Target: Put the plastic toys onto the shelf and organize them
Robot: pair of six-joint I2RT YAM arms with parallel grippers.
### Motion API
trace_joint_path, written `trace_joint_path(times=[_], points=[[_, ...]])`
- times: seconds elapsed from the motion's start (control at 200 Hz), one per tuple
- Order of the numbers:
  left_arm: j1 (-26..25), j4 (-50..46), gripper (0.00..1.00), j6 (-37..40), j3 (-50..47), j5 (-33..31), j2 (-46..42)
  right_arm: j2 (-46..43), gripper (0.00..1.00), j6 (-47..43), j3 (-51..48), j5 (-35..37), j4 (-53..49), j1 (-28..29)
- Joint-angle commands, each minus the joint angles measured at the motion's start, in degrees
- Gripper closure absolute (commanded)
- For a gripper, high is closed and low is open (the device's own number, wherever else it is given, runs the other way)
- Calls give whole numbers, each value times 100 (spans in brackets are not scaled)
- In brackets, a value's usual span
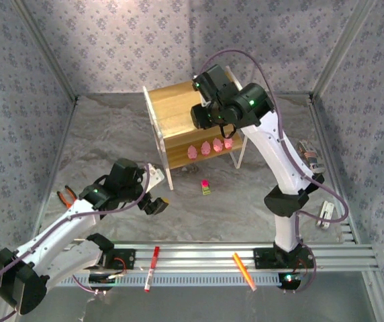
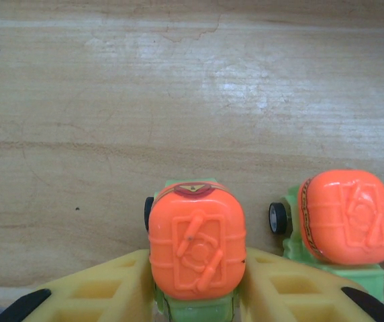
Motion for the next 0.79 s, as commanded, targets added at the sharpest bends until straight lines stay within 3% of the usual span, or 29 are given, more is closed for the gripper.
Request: trace_joint_path(times=[0.0, 0.79], points=[[-75, 265, 0, -115, -94, 202, -9, 158, 63, -146, 236, -74, -198, -30], [-185, 591, 0, -226, -254, 113, 46, 275, 59, -247, 282, 385, -290, 142]])
